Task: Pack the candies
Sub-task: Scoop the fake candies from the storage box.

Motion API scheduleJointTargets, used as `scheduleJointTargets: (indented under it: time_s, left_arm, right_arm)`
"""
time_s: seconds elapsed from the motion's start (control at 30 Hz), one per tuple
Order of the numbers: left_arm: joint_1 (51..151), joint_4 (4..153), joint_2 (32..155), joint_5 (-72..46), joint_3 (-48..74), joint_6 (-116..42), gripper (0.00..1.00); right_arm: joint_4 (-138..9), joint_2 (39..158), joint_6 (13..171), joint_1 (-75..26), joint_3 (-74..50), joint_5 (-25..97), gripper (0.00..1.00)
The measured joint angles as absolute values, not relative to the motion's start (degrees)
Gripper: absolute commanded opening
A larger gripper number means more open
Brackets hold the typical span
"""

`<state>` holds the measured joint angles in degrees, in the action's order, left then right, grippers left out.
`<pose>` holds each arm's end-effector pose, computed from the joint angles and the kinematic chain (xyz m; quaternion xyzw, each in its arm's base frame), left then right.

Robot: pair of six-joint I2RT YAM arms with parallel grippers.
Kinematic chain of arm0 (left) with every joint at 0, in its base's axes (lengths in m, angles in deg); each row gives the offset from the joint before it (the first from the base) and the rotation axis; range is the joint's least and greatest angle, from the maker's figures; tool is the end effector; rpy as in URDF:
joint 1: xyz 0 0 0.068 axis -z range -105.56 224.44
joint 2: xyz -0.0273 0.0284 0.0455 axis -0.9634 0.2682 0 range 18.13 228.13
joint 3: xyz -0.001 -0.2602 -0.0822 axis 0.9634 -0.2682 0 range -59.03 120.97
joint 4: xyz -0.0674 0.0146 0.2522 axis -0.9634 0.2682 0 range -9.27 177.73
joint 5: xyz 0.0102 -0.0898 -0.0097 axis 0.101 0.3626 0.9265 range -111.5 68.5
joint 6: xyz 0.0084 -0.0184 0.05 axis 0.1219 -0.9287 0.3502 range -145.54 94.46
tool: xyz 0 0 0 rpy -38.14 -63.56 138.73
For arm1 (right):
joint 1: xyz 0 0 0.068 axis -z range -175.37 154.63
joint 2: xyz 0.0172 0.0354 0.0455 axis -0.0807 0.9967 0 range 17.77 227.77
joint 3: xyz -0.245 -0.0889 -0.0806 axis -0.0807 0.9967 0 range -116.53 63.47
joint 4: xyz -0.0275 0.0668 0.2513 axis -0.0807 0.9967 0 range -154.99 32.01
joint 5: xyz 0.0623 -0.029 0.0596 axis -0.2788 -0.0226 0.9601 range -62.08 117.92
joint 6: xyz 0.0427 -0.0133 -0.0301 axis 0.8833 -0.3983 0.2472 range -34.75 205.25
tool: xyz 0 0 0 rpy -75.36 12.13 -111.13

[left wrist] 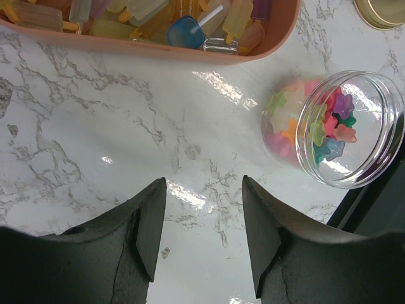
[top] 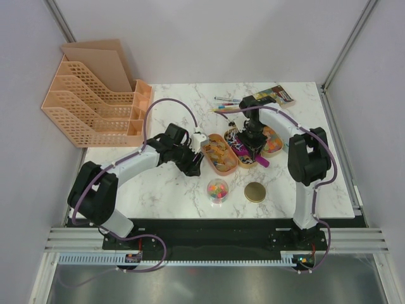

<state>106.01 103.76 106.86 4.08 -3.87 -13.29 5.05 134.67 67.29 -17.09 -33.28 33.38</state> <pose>0.2560 -0.1753 0.2034 0.4076 0.8428 -0.2561 0.2407 0.3609 0.1473 0.2114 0.3389 -0.9396 -0.0476 0.0033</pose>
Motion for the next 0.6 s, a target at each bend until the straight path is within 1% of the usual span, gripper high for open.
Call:
scheduleJointTargets:
  time_s: [0.6]
  left_arm:
    - [102.4,108.7,108.5,2.5,2.7,-9.4,0.59]
  right_arm:
    - [-9.2,120.7,66.2,-16.0,-16.7,38.1,0.00]
